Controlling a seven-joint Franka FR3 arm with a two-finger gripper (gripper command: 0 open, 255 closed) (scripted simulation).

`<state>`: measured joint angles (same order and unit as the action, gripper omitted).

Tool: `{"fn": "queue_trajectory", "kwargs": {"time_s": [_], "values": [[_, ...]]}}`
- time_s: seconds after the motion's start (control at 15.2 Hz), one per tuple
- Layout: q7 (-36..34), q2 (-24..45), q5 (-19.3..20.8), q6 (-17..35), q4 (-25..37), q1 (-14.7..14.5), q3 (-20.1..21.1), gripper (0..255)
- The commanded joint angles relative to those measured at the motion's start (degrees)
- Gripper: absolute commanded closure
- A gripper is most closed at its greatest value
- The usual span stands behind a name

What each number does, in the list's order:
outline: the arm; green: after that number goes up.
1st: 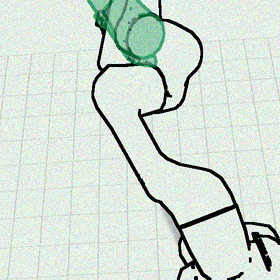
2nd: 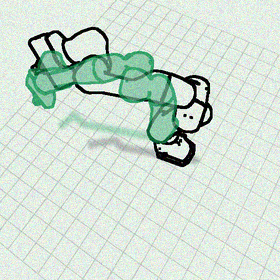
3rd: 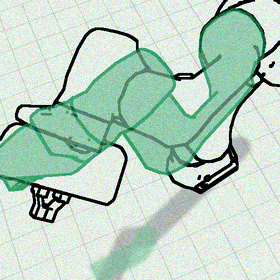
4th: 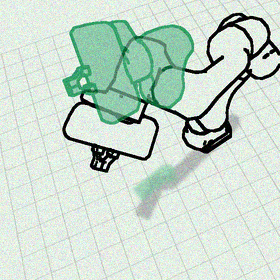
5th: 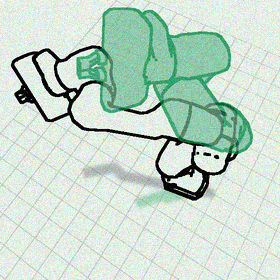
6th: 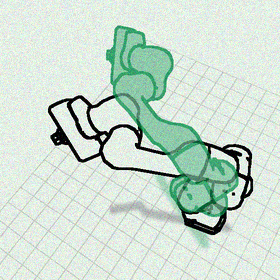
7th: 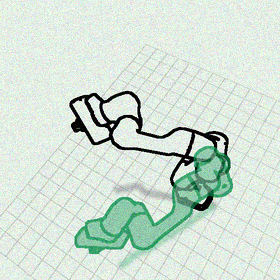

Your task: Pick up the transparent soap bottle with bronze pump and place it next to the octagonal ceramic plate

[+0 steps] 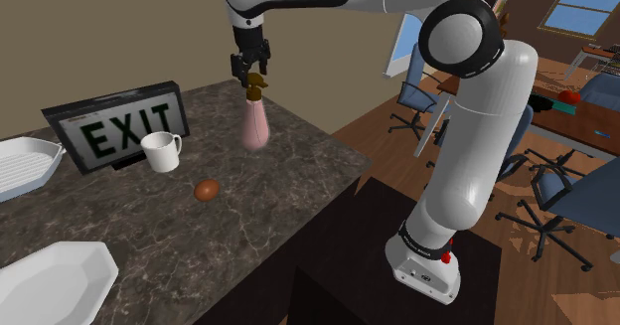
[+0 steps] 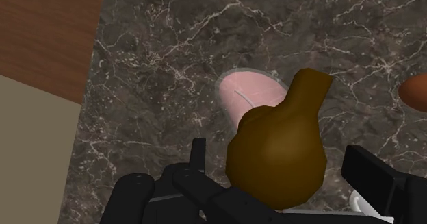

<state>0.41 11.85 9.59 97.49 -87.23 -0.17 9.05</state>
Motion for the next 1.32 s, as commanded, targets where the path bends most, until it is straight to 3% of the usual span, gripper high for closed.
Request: {"fn": "queue_trajectory", "kwargs": {"time_s": [0.0,0.07,0.66,1.25], "values": [[0.0,0.0,0.0,0.0,0.0,0.0,0.0,0],[0.0,0.0,0.0,0.0,0.0,0.0,0.0,255],[0.0,0.0,0.0,0.01,-0.01,0.0,0.0,255],[0.8,1.2,0.11,-7.37,8.59,-0.38,0.1,255]]}}
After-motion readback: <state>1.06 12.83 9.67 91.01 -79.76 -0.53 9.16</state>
